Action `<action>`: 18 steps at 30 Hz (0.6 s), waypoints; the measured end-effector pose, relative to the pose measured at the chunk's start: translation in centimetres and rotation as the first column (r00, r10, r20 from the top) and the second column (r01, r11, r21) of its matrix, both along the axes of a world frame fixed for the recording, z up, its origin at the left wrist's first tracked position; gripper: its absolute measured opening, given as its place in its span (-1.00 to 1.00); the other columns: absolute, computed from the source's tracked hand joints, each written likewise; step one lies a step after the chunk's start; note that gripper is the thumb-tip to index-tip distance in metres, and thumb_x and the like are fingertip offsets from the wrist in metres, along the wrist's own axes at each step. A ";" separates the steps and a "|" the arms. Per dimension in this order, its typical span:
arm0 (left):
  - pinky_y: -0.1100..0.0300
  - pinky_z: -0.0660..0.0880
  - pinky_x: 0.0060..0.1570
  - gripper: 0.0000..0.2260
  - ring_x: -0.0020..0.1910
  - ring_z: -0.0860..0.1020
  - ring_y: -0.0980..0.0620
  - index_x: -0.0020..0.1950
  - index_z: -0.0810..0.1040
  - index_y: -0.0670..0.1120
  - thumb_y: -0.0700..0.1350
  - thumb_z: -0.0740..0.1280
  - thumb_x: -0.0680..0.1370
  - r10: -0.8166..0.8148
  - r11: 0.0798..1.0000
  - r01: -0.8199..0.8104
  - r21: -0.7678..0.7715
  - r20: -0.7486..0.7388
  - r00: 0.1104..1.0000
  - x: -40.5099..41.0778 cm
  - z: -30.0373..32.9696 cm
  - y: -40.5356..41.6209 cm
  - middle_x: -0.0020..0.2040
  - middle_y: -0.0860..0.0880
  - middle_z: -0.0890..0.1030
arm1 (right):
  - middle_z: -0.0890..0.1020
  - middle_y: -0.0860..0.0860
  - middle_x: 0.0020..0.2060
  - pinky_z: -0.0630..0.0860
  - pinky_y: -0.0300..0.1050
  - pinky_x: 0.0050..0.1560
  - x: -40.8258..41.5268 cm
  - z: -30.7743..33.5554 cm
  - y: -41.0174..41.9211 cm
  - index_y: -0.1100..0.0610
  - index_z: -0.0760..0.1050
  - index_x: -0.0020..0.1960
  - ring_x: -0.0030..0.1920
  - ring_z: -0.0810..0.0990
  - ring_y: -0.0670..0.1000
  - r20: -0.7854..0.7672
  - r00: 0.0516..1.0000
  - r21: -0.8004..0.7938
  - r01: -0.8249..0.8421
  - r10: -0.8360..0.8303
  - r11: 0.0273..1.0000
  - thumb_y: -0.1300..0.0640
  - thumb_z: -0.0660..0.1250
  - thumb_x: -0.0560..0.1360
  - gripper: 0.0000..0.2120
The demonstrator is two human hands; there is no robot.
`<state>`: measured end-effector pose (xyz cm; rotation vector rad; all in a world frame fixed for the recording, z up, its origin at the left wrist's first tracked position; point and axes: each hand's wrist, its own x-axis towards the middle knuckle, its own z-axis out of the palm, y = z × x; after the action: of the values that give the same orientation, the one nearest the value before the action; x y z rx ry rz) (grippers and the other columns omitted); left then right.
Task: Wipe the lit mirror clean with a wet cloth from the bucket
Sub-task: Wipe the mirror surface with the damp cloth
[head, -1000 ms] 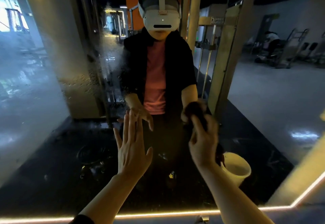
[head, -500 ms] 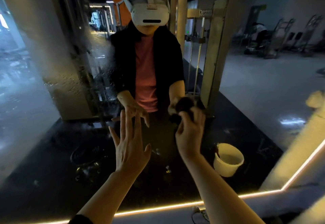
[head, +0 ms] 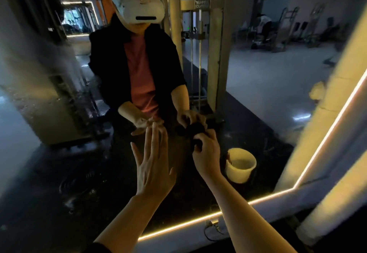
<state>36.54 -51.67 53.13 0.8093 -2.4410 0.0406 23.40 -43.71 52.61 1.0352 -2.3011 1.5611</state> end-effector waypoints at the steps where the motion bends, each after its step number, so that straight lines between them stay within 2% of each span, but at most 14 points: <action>1: -0.38 -0.11 0.44 0.07 0.59 -0.16 -0.12 0.61 0.01 -0.13 -0.04 0.60 0.29 -0.004 1.000 0.004 0.006 0.009 1.000 -0.3 0.1 0.3 0.62 -0.12 -0.15 | 0.48 0.03 0.19 0.46 -0.21 0.20 -0.9 0.1 0.7 0.17 0.56 0.04 0.18 0.52 0.01 0.014 0.997 -0.059 0.075 -0.074 0.995 0.39 0.32 0.50 -0.80; 4: -0.38 -0.09 0.44 0.10 0.59 -0.18 -0.14 0.62 -0.06 -0.09 -0.04 0.60 0.30 -0.005 0.999 0.004 0.041 0.025 1.000 -1.1 0.1 0.8 0.61 -0.12 -0.23 | 0.48 0.13 0.22 0.41 -0.13 0.31 -5.2 2.1 2.9 0.22 0.54 0.10 0.25 0.48 0.07 0.043 0.936 -0.258 0.347 -0.348 0.901 0.40 0.28 0.52 -0.79; 6: -0.38 -0.07 0.45 0.10 0.58 -0.18 -0.15 0.62 -0.09 -0.07 -0.02 0.59 0.31 0.011 0.997 -0.014 0.077 0.036 0.999 -1.6 -0.2 1.2 0.60 -0.11 -0.26 | 0.47 0.17 0.24 0.36 -0.20 0.29 -7.2 3.1 3.5 0.26 0.52 0.13 0.26 0.47 0.10 0.055 0.916 -0.276 0.397 -0.398 0.876 0.38 0.25 0.53 -0.80; 8: -0.38 -0.08 0.45 0.11 0.58 -0.18 -0.15 0.62 -0.10 -0.07 -0.02 0.59 0.31 0.005 0.996 -0.009 0.088 0.037 0.999 -2.1 -0.6 1.6 0.60 -0.11 -0.27 | 0.45 0.13 0.25 0.39 -0.19 0.25 -6.6 3.0 2.7 0.24 0.50 0.11 0.23 0.49 0.07 0.088 0.937 -0.199 0.349 -0.338 0.916 0.36 0.26 0.54 -0.82; 11: -0.38 -0.08 0.45 0.10 0.58 -0.19 -0.13 0.62 -0.08 -0.10 -0.02 0.59 0.31 -0.019 0.997 0.015 0.069 0.047 0.999 -2.8 -1.1 2.1 0.61 -0.12 -0.23 | 0.45 0.03 0.21 0.49 -0.13 0.17 -2.9 0.2 1.3 0.17 0.51 0.05 0.15 0.51 -0.02 0.034 0.996 -0.056 0.087 -0.086 0.995 0.34 0.29 0.51 -0.84; 13: -0.39 -0.06 0.45 0.10 0.58 -0.19 -0.14 0.62 -0.07 -0.11 -0.01 0.59 0.31 -0.027 0.998 0.024 0.059 0.042 0.999 -3.2 -1.2 2.2 0.61 -0.13 -0.21 | 0.45 -0.05 0.12 0.48 -0.20 0.08 -2.0 -1.3 1.7 0.16 0.52 0.02 0.07 0.49 -0.10 0.002 1.000 -0.061 -0.019 0.019 0.998 0.37 0.30 0.51 -0.83; 15: -0.40 -0.05 0.44 0.10 0.58 -0.20 -0.16 0.62 -0.06 -0.11 -0.03 0.60 0.30 -0.024 0.999 0.022 0.046 0.044 0.999 -3.6 -1.2 2.2 0.61 -0.14 -0.21 | 0.44 -0.03 0.10 0.44 -0.26 0.07 -3.4 -1.3 3.1 0.18 0.53 0.04 0.05 0.46 -0.13 0.033 0.992 -0.171 0.127 -0.123 0.977 0.41 0.29 0.50 -0.80; 17: -0.42 -0.03 0.43 0.10 0.58 -0.21 -0.17 0.62 -0.05 -0.11 -0.04 0.60 0.29 -0.003 0.999 0.001 0.037 0.054 0.999 -3.8 -1.3 2.2 0.60 -0.15 -0.23 | 0.44 0.10 0.16 0.41 -0.25 0.17 -6.7 -0.5 4.7 0.23 0.51 0.10 0.14 0.46 -0.04 0.152 0.922 -0.256 0.384 -0.355 0.887 0.42 0.27 0.51 -0.78; 18: -0.43 -0.04 0.42 0.10 0.58 -0.20 -0.18 0.62 -0.04 -0.11 -0.05 0.60 0.29 0.008 0.999 -0.010 0.030 0.064 0.998 -3.9 -1.4 2.1 0.60 -0.15 -0.23 | 0.43 0.14 0.19 0.39 -0.23 0.22 -8.5 -0.1 5.5 0.25 0.50 0.13 0.18 0.46 0.01 0.221 0.880 -0.270 0.470 -0.420 0.841 0.41 0.26 0.52 -0.78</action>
<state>32.63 -49.57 51.77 0.8443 -2.5033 0.0327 14.90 -38.24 52.48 0.2750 -2.0743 1.7625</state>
